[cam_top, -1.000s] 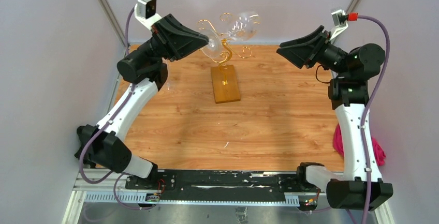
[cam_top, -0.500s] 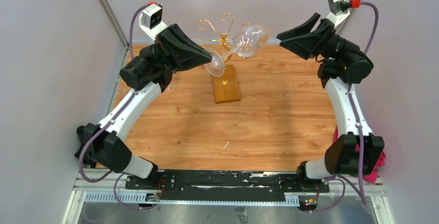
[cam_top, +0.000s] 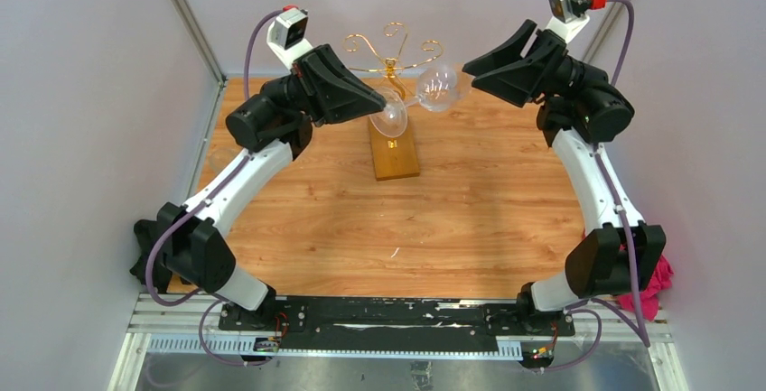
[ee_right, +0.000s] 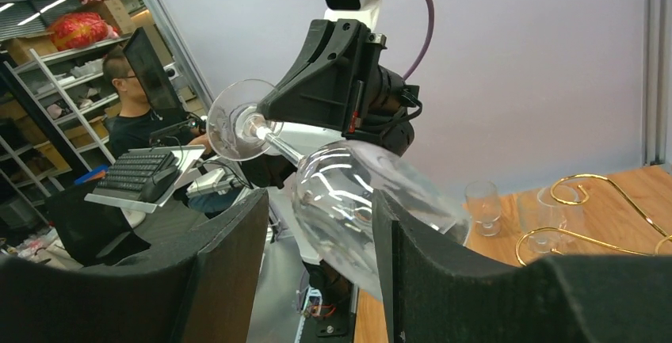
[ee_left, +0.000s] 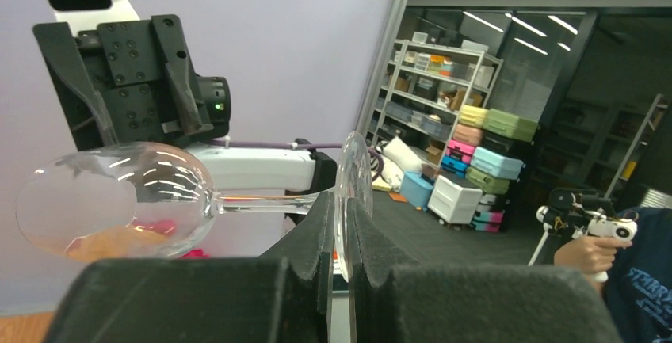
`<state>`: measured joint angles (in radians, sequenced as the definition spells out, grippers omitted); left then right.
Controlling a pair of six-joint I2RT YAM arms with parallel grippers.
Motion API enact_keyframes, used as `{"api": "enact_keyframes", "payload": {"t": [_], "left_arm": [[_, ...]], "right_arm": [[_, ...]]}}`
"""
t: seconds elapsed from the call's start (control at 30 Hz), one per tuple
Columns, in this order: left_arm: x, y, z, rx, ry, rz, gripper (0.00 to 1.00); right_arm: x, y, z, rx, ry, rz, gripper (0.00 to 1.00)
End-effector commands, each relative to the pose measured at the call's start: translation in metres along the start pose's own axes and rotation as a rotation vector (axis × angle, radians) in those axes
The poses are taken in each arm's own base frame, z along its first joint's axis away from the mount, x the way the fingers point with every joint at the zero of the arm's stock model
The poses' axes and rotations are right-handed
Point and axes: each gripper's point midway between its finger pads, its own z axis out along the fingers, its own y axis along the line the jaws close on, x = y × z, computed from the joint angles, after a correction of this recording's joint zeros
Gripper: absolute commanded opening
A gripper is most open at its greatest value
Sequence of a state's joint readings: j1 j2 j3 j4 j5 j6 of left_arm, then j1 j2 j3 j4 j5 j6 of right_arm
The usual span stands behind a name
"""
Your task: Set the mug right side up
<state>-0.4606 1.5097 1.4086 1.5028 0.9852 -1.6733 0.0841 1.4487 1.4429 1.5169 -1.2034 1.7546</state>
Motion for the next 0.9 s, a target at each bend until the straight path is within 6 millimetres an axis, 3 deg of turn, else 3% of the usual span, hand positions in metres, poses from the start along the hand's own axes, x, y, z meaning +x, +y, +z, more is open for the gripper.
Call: {"api": "enact_keyframes", "payload": {"t": [0.0,0.17,0.47,0.87], "left_arm": [[-0.009,-0.032,0.013,0.101,-0.012,0.116,0.00],[-0.005,-0.037,0.011,0.097,-0.009,0.118,0.00],[-0.005,-0.046,0.012,0.106,0.004,0.139,0.00],[-0.007,-0.034,0.011,0.096,-0.008,0.124,0.00]], "right_arm": [[0.007,0.012,0.005,-0.053,0.032,-0.066,0.56],[-0.002,0.009,0.003,-0.022,0.022,-0.088,0.53],[-0.016,-0.037,-0.029,0.153,-0.025,-0.056,0.51],[-0.012,0.002,-0.019,0.045,-0.039,-0.049,0.51]]}}
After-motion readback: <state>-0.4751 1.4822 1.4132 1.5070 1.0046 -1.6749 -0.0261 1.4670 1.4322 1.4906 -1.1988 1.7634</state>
